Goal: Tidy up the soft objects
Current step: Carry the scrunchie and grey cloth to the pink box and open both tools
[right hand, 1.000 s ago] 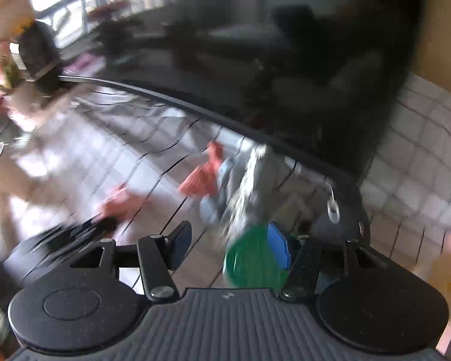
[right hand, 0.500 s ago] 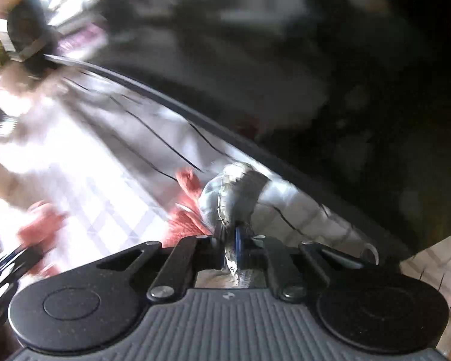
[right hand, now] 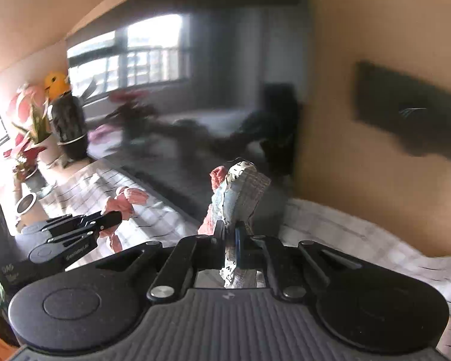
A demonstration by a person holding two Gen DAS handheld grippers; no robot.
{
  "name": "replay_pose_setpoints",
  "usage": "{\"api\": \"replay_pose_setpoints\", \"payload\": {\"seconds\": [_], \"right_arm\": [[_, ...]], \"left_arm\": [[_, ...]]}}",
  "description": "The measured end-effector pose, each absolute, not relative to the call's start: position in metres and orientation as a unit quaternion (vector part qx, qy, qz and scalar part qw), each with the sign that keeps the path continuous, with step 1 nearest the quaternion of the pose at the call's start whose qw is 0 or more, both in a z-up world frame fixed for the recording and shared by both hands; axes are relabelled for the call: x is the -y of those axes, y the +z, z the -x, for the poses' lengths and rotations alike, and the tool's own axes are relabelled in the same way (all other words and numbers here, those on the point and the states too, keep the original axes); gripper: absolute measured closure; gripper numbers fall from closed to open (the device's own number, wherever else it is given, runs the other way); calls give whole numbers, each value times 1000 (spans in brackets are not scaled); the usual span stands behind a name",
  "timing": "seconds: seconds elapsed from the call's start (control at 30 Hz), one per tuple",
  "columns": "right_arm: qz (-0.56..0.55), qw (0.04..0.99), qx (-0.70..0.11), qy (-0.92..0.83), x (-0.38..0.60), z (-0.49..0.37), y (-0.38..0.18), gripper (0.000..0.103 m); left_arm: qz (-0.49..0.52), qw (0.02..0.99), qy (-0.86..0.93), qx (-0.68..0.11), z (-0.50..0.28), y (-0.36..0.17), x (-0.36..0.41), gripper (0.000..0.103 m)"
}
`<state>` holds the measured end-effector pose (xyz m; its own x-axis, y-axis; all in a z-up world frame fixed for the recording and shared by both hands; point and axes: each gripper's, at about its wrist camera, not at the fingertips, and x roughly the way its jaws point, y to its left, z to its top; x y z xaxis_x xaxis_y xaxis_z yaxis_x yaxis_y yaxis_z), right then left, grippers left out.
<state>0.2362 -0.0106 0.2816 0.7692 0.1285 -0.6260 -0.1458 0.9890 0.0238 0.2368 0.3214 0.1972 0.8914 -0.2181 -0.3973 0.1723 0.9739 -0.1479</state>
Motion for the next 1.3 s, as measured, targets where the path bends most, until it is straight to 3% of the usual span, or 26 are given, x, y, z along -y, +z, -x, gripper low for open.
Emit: {"api": "replay_pose_setpoints", "payload": {"seconds": [0.3,0.7,0.9,1.07,1.3], "right_arm": [[-2,955,-292,-44,135,-140,294,97],[-77,945,-291,-129,254,-72,263,97],[-123,934,-312,-122,282,-77,231,97],[-152,918,-349,-108,292,-100,193,97],[-170,884,-426,-93,293,-143,119,97]], "left_arm": [[27,941,-249,-230,-230,210,-173,90],[0,861,-402,-313,-212,165,7,90],[16,829,-431,-357,-220,116,55,84],[-80,838,-372,-392,-223,75,87,84],[-63,849,-361,-381,-220,77,57,84]]}}
